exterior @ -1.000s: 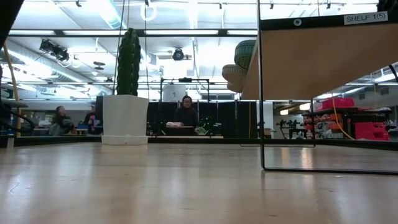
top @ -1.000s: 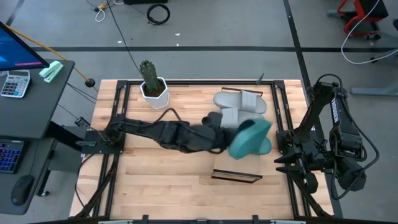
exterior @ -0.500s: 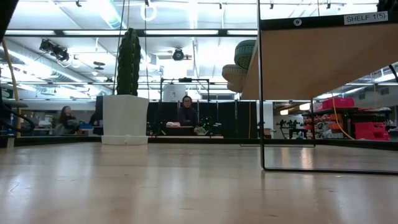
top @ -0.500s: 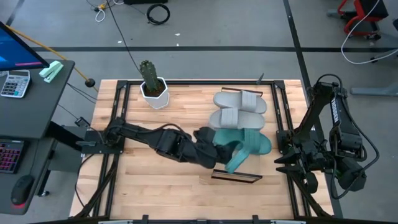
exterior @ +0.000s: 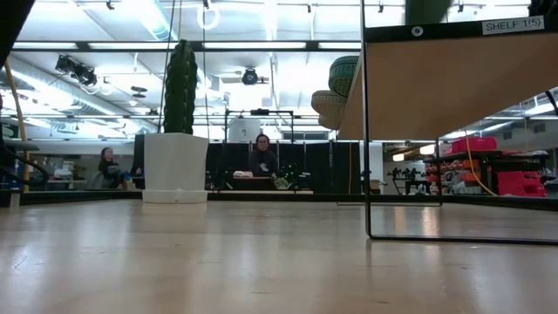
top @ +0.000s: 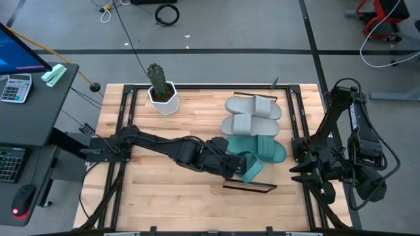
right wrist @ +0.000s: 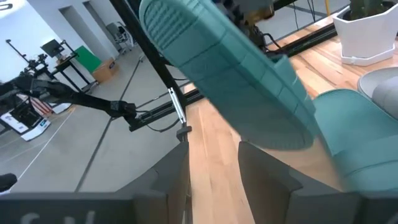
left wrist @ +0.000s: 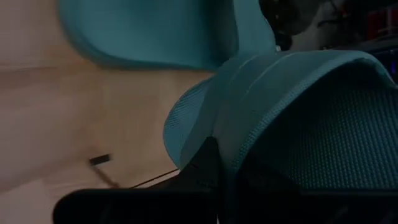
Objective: Pick and place slides into the shelf
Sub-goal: Put the green slide on the shelf
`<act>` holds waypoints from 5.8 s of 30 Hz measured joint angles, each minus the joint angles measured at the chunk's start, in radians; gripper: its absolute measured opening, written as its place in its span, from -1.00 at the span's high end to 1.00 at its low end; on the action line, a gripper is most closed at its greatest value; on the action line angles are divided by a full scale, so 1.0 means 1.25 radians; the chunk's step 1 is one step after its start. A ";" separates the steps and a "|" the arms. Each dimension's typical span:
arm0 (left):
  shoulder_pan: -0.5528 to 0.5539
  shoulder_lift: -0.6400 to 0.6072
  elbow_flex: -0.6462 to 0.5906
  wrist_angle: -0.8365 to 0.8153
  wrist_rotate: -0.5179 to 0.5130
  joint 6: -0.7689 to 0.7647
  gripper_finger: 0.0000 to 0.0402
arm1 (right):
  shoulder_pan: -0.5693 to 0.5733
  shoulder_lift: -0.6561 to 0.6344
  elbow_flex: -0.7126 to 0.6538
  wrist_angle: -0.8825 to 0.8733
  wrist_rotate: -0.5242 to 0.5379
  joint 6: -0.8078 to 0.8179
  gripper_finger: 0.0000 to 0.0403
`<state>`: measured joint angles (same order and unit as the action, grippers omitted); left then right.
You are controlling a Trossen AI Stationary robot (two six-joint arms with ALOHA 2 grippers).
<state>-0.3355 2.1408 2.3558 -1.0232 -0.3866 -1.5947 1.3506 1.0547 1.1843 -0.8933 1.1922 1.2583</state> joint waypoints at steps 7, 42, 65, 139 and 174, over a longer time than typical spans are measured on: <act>0.006 0.015 -0.001 -0.031 0.011 -0.008 0.94 | 0.000 0.005 0.000 -0.019 -0.034 -0.002 0.27; 0.008 0.020 0.000 -0.054 0.018 -0.015 0.94 | 0.095 -0.019 0.000 -0.418 -0.157 0.355 0.50; 0.005 -0.032 -0.007 -0.160 0.007 -0.035 0.94 | 0.095 -0.018 0.000 -0.416 -0.137 0.353 0.50; 0.059 0.150 -0.002 0.074 0.090 0.033 0.93 | 0.094 -0.018 0.001 -0.373 -0.114 0.356 0.50; 0.012 0.123 0.000 0.045 -0.140 -0.042 0.93 | 0.094 -0.018 0.001 -0.319 -0.095 0.352 0.50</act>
<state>-0.3207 2.2951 2.3558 -0.9675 -0.5610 -1.6477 1.4681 1.0325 1.1851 -1.2919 1.0730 1.6981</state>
